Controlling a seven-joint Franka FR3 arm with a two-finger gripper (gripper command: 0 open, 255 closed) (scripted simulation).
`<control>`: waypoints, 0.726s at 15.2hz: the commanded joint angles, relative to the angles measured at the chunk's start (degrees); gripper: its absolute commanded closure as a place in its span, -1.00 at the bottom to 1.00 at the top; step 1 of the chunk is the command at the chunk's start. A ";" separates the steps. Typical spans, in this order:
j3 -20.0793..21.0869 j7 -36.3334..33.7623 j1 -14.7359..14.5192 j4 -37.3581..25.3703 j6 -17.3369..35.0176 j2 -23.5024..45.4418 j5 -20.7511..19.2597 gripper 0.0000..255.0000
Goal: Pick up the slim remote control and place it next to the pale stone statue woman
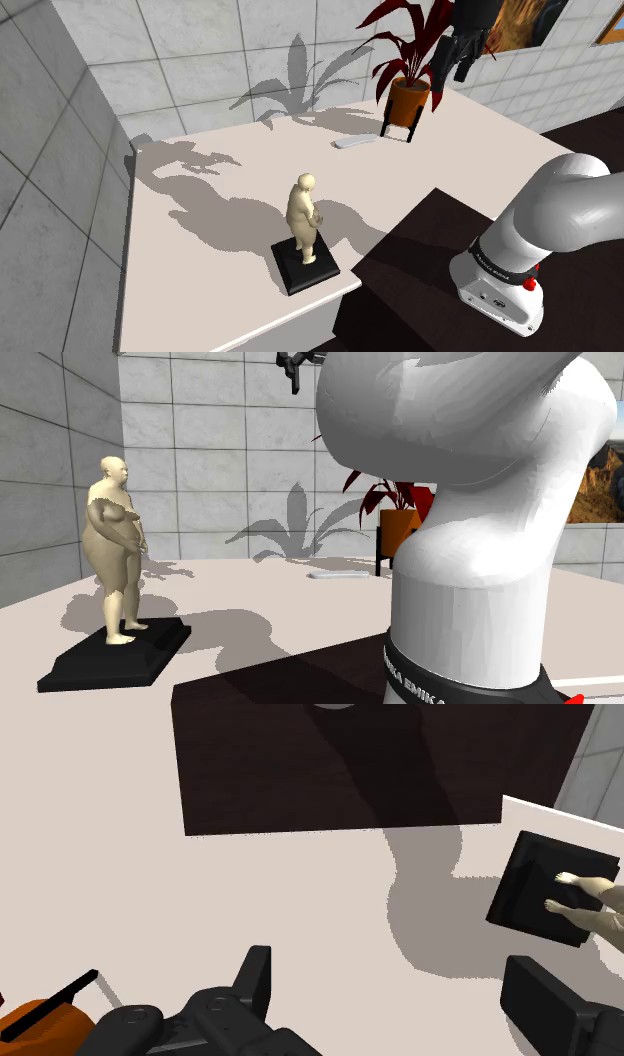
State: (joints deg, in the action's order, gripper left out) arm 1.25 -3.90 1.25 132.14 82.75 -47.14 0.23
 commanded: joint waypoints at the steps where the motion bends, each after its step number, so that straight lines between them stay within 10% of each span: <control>1: 0.00 0.00 0.00 0.00 0.00 0.00 0.00 -1.00; 11: -11.74 20.62 -1.23 7.90 16.22 7.34 -8.01 -1.00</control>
State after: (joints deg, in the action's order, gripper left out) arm -9.26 14.45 0.17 139.78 97.17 -41.11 -7.04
